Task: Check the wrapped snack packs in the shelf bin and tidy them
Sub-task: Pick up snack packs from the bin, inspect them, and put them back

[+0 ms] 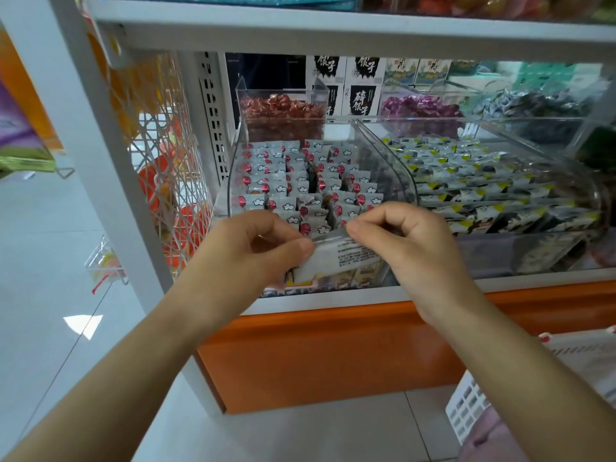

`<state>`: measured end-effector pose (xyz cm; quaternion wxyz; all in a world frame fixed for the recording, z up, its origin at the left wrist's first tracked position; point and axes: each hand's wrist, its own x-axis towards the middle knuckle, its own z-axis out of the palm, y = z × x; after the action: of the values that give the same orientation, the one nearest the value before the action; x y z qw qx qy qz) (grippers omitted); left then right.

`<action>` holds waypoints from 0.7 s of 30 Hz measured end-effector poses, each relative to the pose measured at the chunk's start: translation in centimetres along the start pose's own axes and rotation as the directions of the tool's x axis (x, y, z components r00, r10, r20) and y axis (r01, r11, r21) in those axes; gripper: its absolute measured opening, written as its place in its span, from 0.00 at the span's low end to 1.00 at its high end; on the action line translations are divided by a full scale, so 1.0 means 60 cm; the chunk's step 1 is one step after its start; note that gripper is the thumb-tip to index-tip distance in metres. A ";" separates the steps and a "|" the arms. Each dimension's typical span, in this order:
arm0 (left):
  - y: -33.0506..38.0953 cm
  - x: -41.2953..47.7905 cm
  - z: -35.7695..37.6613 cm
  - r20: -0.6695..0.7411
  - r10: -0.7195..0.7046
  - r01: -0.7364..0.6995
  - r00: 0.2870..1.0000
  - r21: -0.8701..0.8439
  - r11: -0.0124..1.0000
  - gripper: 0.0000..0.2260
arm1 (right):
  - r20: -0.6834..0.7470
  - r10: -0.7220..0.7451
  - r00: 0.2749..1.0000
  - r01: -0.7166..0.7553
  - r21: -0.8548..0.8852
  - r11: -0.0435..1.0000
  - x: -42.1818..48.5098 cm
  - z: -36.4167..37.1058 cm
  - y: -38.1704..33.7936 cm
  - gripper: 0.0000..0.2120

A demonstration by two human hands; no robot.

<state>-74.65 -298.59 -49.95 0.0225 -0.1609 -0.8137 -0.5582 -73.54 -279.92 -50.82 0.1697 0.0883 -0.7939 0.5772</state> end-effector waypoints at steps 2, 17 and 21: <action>0.000 0.002 -0.009 0.016 0.005 -0.006 1.000 0.047 0.999 0.07 | 0.010 0.003 1.000 -0.003 0.010 1.000 0.000 -0.001 -0.001 0.04; 0.003 0.001 -0.021 0.073 0.084 -0.092 0.994 0.128 0.988 0.09 | 0.232 0.214 0.949 -0.257 0.171 0.951 0.011 -0.025 -0.008 0.04; 0.002 0.004 -0.020 0.077 0.102 -0.109 0.992 0.089 0.990 0.07 | 0.366 0.239 0.899 -0.328 0.205 0.922 0.018 -0.045 -0.010 0.08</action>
<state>-75.03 -299.58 -49.36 0.0300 -0.2227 -0.8294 -0.5116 -73.89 -277.49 -49.15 -0.0671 0.0890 -0.7320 0.6721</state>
